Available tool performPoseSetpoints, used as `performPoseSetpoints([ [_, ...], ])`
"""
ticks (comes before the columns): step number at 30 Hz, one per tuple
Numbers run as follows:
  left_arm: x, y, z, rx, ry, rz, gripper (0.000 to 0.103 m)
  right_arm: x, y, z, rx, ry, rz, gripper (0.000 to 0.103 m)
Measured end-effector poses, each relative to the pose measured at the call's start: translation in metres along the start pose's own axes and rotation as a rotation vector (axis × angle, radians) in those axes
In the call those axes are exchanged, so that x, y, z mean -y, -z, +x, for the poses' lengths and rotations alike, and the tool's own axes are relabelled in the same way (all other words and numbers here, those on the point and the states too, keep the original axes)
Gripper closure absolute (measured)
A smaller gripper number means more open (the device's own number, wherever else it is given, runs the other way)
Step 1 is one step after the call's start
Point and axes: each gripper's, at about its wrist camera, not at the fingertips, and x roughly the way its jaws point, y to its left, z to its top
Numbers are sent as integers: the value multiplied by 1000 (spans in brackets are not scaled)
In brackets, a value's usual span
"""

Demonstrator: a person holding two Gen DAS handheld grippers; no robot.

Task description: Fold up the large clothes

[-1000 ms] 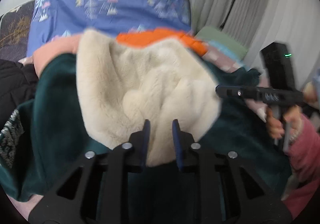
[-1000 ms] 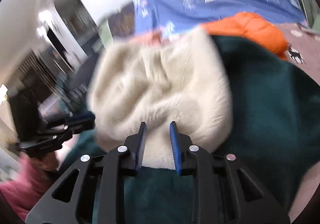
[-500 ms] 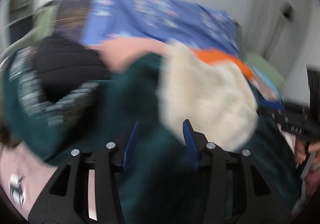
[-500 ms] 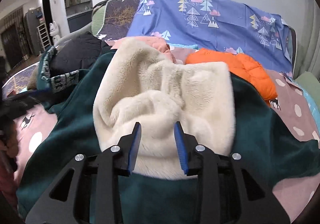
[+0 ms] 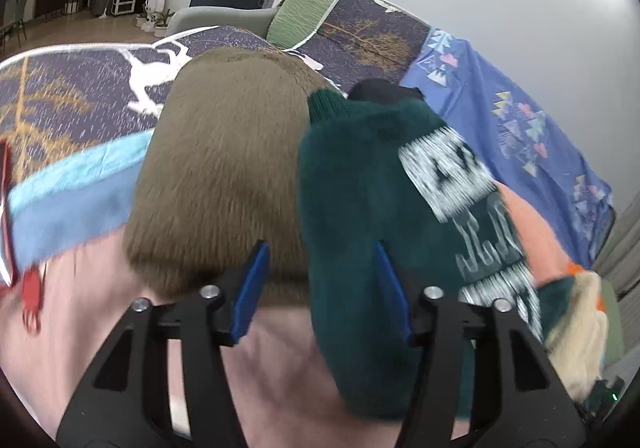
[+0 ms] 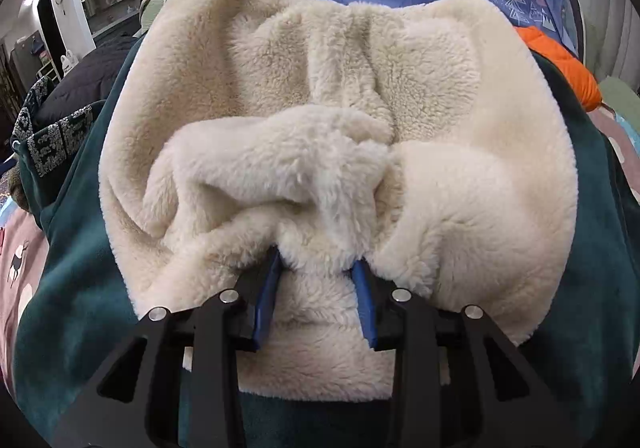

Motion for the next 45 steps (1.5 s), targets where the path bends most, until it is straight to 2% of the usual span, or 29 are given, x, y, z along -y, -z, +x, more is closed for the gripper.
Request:
performPoseSetpoints([
  [2, -3, -16, 20, -9, -26, 16, 38, -1, 1, 0, 9, 13, -8, 67],
  [3, -2, -19, 26, -14, -28, 14, 33, -1, 0, 1, 11, 18, -11, 67],
  [5, -5, -31, 44, -30, -9, -9, 27, -3, 2, 2, 10, 21, -12, 67],
  [7, -5, -35, 50, -25, -1, -18, 28, -3, 2, 1, 12, 18, -9, 67],
  [9, -1, -36, 49, -7, -16, 30, 49, -3, 2, 0, 16, 19, -8, 67],
  [10, 0, -36, 48, -1, -33, 59, 69, -3, 2, 0, 18, 20, -9, 67],
  [11, 1, -34, 42, 5, -55, 82, 85, -3, 2, 0, 20, 21, -9, 67],
  [12, 1, -32, 37, 6, -37, 80, 98, -4, 4, 0, 21, 21, -9, 67],
  [13, -2, -32, 25, 8, 13, 59, 98, -4, 5, 0, 22, 19, -7, 67],
  [16, 2, -30, -11, 62, 72, 56, 98, -3, 4, -1, 25, 15, -5, 67],
  [18, 14, -27, -44, 101, 127, 88, 98, -3, 5, -1, 29, 13, -3, 67],
  [21, 39, -20, -86, 150, 168, 159, 98, -1, 5, -1, 31, 7, 1, 67],
  [26, 126, 0, -164, 256, 278, 357, 98, 4, 5, -2, 31, -10, 12, 67],
  [28, 169, 10, -189, 292, 364, 425, 98, 7, 4, -3, 28, -21, 19, 67],
  [31, 238, 30, -211, 304, 505, 519, 98, 16, 0, -7, -4, -63, 40, 67],
  [33, 277, 47, -213, 275, 582, 568, 98, 29, -7, -17, -64, -136, 67, 66],
  [35, 330, 79, -208, 203, 669, 643, 97, 51, -9, -33, -103, -218, 141, 66],
  [37, 364, 109, -200, 145, 709, 704, 96, 79, -6, -59, -79, -247, 216, 64],
  [38, 387, 132, -190, 85, 735, 753, 94, 95, -3, -75, -48, -244, 238, 61],
  [41, 419, 179, -169, -37, 796, 828, 85, 135, 10, -108, 8, -233, 293, 60],
  [42, 428, 195, -162, -69, 793, 854, 76, 146, 14, -114, 11, -252, 315, 59],
  [44, 433, 213, -153, -105, 786, 883, 67, 167, 27, -122, 13, -304, 374, 52],
  [45, 433, 218, -150, -114, 775, 891, 66, 171, 32, -123, 11, -312, 387, 51],
])
